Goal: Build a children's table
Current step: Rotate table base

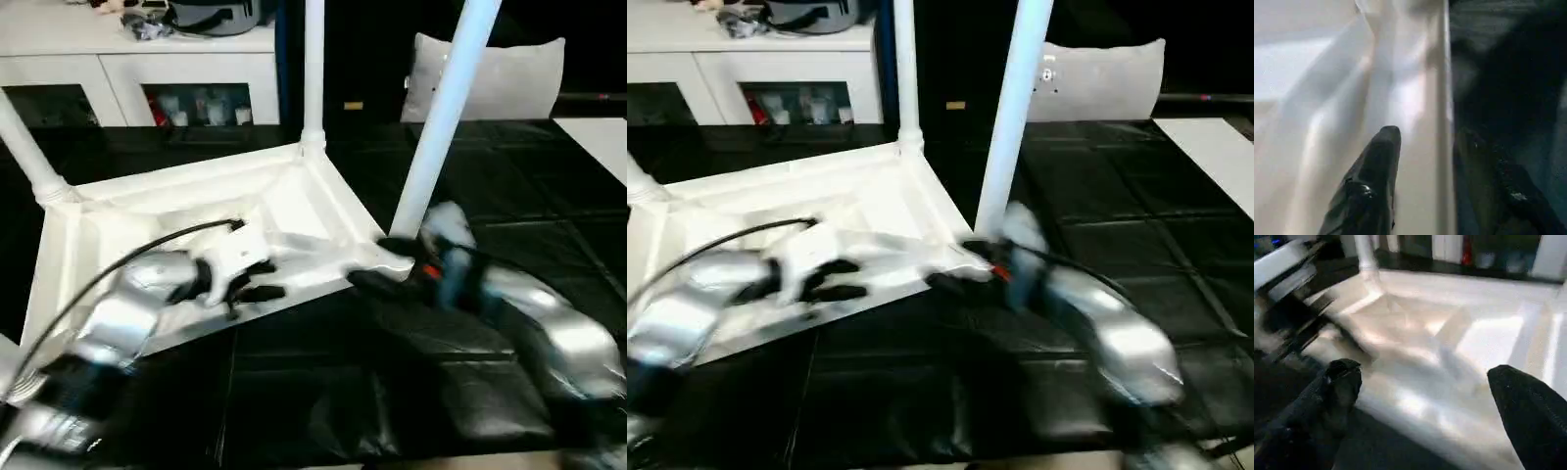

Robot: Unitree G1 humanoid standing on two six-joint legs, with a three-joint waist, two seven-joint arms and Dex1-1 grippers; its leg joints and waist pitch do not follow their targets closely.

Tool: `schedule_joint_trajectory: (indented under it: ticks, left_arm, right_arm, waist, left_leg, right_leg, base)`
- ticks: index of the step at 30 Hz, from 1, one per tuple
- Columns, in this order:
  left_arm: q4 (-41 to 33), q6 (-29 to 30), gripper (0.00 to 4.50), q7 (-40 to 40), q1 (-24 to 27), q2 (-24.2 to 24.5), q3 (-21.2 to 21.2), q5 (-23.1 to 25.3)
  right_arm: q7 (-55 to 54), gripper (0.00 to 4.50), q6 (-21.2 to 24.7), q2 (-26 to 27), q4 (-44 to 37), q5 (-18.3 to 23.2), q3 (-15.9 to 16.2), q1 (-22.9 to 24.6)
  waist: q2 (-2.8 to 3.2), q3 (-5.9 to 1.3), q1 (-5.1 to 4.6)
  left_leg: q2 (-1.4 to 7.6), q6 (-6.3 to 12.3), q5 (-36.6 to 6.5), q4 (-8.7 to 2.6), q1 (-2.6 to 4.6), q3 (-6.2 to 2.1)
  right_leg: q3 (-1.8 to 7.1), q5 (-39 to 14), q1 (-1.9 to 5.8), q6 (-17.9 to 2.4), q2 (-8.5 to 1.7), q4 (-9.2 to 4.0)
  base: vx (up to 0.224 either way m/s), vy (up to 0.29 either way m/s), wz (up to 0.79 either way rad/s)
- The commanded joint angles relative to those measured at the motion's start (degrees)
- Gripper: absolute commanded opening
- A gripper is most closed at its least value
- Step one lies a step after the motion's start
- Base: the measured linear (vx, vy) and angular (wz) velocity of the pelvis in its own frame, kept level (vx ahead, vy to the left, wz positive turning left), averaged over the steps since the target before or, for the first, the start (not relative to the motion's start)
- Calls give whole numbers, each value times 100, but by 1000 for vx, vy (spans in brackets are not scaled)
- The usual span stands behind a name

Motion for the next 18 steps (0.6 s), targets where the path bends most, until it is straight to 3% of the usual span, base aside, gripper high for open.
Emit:
schedule_joint_trajectory:
  ticks: [1,3,4,6,10,14,18]
  left_arm:
    - [-232,200,247,-14,58,97,91,-87]
    - [-375,321,262,17,181,158,149,-105]
    - [-556,490,262,14,274,222,176,-139]
    - [-697,649,290,80,339,270,198,-108]
    - [-609,506,311,290,398,395,124,183]
    - [-456,363,311,535,430,483,36,369]
    - [-456,-75,311,669,538,540,-49,473]
  right_arm:
    - [-231,450,-72,95,274,-148,77,-152]
    - [-424,450,-217,358,717,-285,171,-431]
    - [-566,450,-331,520,1054,-381,244,-629]
    - [-805,450,-491,727,1507,-517,298,-870]
    - [-1284,450,-838,1066,2326,-754,260,-1242]
    - [-2509,450,-1330,1415,3412,-860,-206,-1709]
    - [-3448,450,-1753,1570,4219,-658,-844,-2022]
  waist:
    - [74,-351,-13]
    - [92,-345,-42]
    - [95,-363,-21]
    - [100,-349,-47]
    - [114,-355,-57]
    - [123,-365,-70]
    - [134,-359,-90]
  left_leg:
    - [183,58,-1509,-433,99,-86]
    - [186,9,-1555,-464,48,-97]
    - [192,-18,-1569,-455,74,-99]
    - [189,-47,-1570,-475,45,-102]
    - [180,-80,-1529,-466,46,-103]
    - [170,-177,-1440,-461,82,-88]
    - [162,-210,-1597,-473,94,-79]
  right_leg:
    - [345,-2718,261,-359,-365,-440]
    - [368,-2394,280,-495,-333,-373]
    - [380,-2315,282,-520,-346,-355]
    - [391,-2242,299,-591,-335,-329]
    - [438,-2164,286,-648,-344,-302]
    - [491,-2109,269,-699,-336,-284]
    - [507,-1972,261,-769,-300,-247]
  base:
    - [0,0,0]
    - [0,0,0]
    - [0,0,0]
    - [0,0,0]
    - [0,0,0]
    - [0,0,0]
    - [0,0,0]
